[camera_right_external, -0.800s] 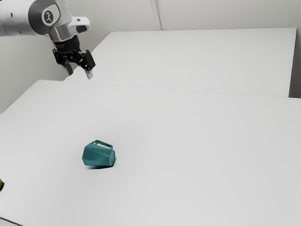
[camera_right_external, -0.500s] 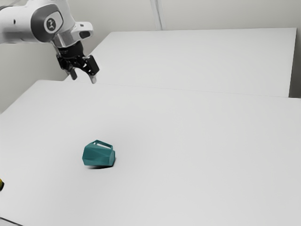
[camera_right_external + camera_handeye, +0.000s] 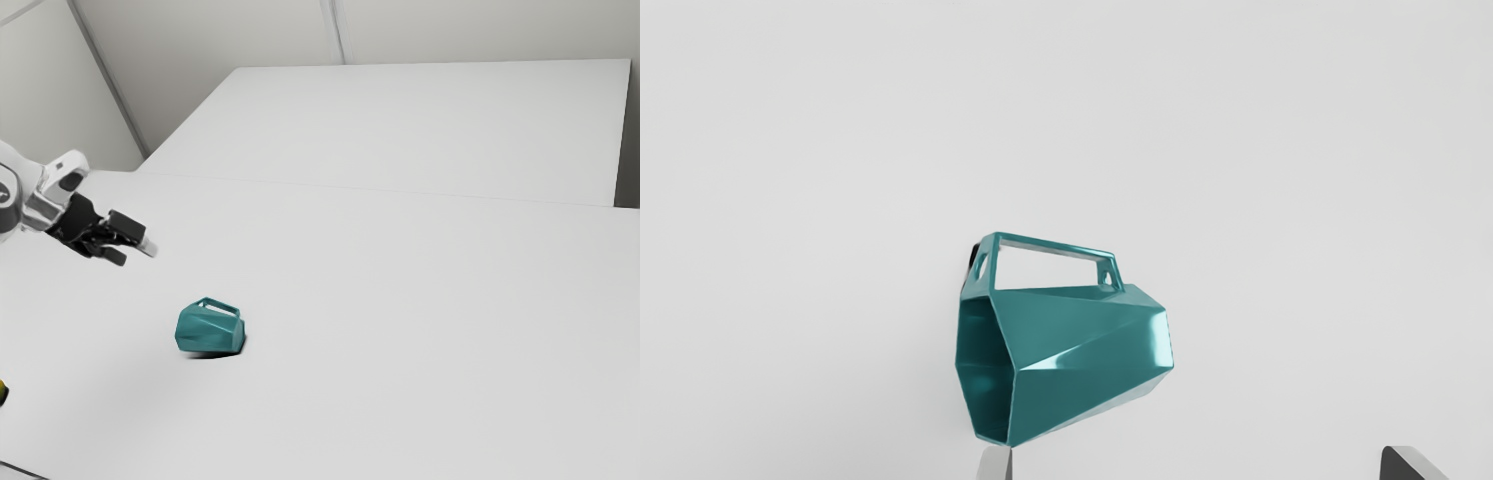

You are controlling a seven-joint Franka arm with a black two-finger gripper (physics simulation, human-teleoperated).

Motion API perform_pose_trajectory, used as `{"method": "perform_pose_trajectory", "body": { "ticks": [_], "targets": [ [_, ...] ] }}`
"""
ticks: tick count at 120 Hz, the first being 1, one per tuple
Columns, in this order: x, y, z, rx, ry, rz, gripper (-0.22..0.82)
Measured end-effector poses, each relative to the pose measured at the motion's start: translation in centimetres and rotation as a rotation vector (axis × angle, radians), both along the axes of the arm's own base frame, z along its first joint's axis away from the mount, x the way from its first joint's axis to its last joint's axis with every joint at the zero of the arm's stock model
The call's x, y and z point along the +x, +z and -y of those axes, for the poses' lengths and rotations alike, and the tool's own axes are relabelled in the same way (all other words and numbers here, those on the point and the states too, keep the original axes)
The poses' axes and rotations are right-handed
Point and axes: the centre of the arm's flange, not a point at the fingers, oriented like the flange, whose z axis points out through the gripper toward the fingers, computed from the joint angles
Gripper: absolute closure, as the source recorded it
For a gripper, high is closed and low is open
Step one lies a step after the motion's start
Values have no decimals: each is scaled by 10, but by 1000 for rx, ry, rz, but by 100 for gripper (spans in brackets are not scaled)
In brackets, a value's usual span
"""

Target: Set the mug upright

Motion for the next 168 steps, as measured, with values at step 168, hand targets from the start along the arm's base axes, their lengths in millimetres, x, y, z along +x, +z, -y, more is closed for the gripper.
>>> {"method": "perform_pose_trajectory", "body": {
  "ticks": [168],
  "targets": [
    [-6,-176,5,227,-550,222,2]
  ]
}}
